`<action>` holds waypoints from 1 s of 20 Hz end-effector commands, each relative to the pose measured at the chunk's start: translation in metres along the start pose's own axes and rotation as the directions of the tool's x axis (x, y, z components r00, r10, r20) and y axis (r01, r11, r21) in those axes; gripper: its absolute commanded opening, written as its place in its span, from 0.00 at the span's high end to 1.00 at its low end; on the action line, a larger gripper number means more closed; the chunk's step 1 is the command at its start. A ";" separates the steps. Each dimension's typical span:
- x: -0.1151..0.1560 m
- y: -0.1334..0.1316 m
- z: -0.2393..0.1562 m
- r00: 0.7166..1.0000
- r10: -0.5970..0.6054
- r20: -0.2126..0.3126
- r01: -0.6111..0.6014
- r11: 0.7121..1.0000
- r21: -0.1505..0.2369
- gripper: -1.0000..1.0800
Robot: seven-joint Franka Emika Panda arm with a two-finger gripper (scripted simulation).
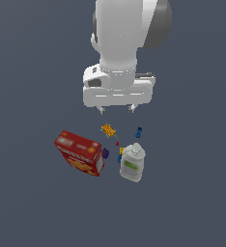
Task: Pick up a designated object from a clutter of objects.
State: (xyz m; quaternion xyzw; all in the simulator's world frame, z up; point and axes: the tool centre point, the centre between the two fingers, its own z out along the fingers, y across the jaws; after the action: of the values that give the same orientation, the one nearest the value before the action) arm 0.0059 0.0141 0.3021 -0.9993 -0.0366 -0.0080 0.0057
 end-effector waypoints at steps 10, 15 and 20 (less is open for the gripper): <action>-0.017 -0.054 0.092 0.977 -0.211 0.012 0.211 0.977 -0.020 0.04; -0.038 -0.084 0.139 0.943 -0.331 0.018 0.331 0.943 -0.020 0.04; -0.060 -0.108 0.174 0.905 -0.426 0.020 0.426 0.905 -0.014 0.04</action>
State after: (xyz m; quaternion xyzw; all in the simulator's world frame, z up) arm -0.0522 0.1132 0.1378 -0.9709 -0.2392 -0.0006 -0.0061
